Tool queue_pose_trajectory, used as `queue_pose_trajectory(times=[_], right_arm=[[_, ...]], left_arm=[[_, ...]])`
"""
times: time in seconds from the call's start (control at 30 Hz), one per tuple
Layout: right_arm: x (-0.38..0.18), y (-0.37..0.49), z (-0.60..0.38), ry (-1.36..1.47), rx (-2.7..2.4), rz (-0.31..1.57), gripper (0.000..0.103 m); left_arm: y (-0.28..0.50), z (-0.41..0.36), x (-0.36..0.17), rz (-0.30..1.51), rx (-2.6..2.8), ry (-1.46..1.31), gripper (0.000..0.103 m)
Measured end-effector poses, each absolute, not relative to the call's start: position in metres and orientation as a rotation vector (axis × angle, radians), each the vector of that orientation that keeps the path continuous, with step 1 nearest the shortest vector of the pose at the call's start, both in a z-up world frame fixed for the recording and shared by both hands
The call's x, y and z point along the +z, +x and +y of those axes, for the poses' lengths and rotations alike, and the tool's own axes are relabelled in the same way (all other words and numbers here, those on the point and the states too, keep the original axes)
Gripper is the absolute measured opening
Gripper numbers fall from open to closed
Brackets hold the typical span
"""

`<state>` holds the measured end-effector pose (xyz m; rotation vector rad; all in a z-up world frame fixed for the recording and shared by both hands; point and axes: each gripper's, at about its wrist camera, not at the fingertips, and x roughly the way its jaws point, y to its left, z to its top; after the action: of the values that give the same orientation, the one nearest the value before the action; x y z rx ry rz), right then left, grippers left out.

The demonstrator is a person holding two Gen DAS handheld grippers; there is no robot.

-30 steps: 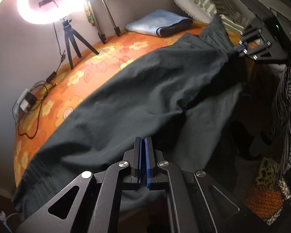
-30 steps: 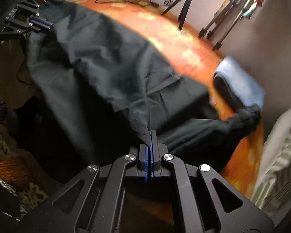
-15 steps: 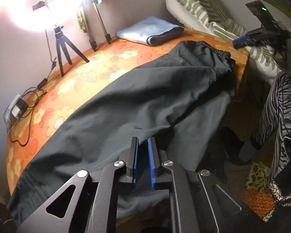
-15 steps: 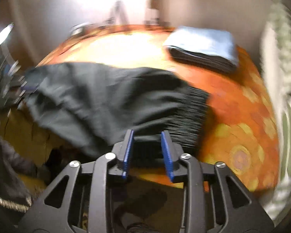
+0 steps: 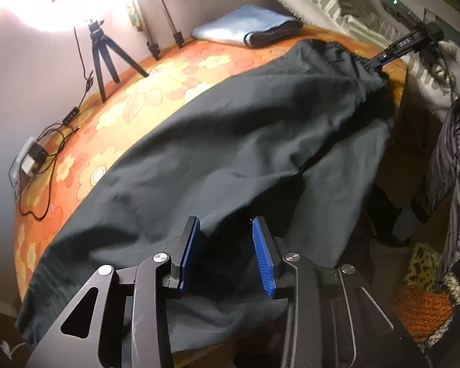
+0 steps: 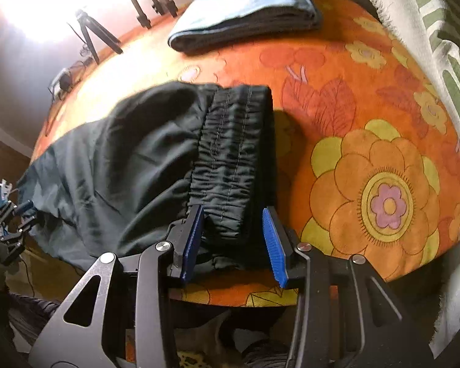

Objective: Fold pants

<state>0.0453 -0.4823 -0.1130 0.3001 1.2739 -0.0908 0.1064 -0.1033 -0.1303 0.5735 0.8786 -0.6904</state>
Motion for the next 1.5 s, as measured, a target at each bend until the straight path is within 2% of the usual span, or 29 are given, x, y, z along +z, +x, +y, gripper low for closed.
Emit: queue_pose_trajectory(times=[0.07, 0.13, 0.3, 0.43, 0.6, 0.67, 0.77, 1.1, 1.13, 1.17, 1.2, 1.5], right_arm=[[-0.114, 0.046, -0.478, 0.275, -0.096, 1.274, 0.04], [-0.113, 0.048, -0.474, 0.246, -0.097, 1.271, 0.027], [-0.09, 0.05, -0.456, 0.009, -0.186, 1.213, 0.027], [-0.062, 0.045, -0.42, -0.131, -0.113, 1.116, 0.042], [-0.061, 0.034, -0.35, -0.214, 0.193, 1.104, 0.042], [-0.071, 0.028, -0.322, -0.264, 0.304, 1.125, 0.044], [-0.091, 0.019, -0.28, -0.384, 0.399, 1.146, 0.057], [-0.129, 0.033, -0.267, -0.585, 0.372, 1.191, 0.057], [-0.129, 0.034, -0.268, -0.578, 0.377, 1.193, 0.047], [-0.128, 0.035, -0.268, -0.575, 0.382, 1.193, 0.019], [-0.128, 0.036, -0.269, -0.574, 0.39, 1.211, 0.006], [-0.108, 0.018, -0.275, -0.582, 0.452, 1.205, 0.003]], left_arm=[[0.108, -0.103, -0.135, 0.889, -0.684, 0.59, 0.034], [0.108, -0.102, -0.137, 0.89, -0.676, 0.606, 0.034], [0.108, -0.1, -0.14, 0.891, -0.671, 0.617, 0.034], [0.115, -0.102, -0.147, 0.896, -0.633, 0.631, 0.034], [0.118, -0.107, -0.149, 0.884, -0.646, 0.649, 0.032], [0.118, -0.108, -0.148, 0.879, -0.649, 0.652, 0.014], [0.116, -0.107, -0.145, 0.859, -0.642, 0.647, 0.006], [0.116, -0.082, -0.116, 0.812, -0.623, 0.521, 0.002], [0.116, -0.081, -0.113, 0.812, -0.625, 0.51, 0.002], [0.113, -0.079, -0.111, 0.806, -0.625, 0.506, 0.002], [0.112, -0.079, -0.109, 0.802, -0.627, 0.504, 0.002], [0.076, -0.074, -0.107, 0.813, -0.691, 0.514, 0.002]])
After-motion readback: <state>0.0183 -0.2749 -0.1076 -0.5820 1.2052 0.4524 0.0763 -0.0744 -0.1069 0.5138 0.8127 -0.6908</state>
